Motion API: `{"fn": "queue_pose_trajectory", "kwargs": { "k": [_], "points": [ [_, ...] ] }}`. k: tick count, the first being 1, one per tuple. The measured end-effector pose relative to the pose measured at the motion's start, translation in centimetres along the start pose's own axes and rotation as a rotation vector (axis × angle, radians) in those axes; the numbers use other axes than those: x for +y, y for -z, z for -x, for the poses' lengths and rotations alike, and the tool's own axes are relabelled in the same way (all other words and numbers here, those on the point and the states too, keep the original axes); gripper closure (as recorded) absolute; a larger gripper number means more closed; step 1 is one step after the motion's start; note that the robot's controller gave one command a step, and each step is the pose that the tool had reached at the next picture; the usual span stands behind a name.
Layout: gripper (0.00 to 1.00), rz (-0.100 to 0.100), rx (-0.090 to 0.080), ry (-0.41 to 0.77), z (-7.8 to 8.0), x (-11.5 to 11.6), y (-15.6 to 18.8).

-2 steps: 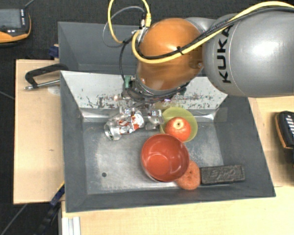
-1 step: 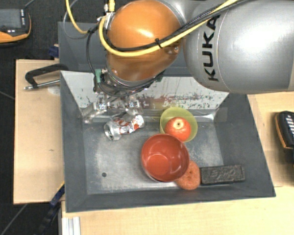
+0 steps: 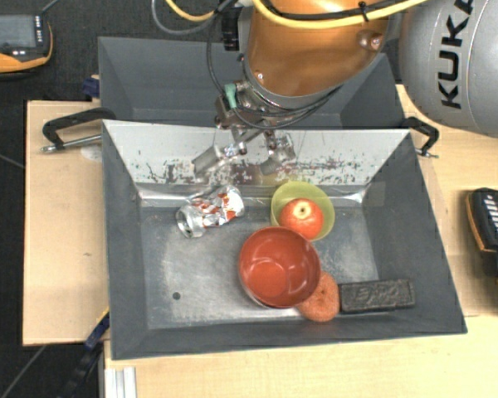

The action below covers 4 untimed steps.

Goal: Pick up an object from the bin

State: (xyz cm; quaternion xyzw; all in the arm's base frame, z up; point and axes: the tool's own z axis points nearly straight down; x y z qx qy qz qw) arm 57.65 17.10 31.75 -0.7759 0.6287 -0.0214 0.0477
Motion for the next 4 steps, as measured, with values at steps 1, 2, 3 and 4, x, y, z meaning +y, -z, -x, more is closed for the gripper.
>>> {"fn": "queue_pose_trajectory", "kwargs": {
  "k": [1, 2, 3, 4],
  "points": [
    [0.0, -0.012, -0.005, 0.107, 4.1, 2.0, 5.9],
    [0.0, -0.02, -0.014, -0.146, 6.4, -1.5, 5.1],
    [0.0, -0.024, -0.015, 0.009, 7.5, 4.3, 5.6],
    [0.0, -0.03, -0.023, -0.169, 6.0, -2.9, 4.0]
  ]
}}
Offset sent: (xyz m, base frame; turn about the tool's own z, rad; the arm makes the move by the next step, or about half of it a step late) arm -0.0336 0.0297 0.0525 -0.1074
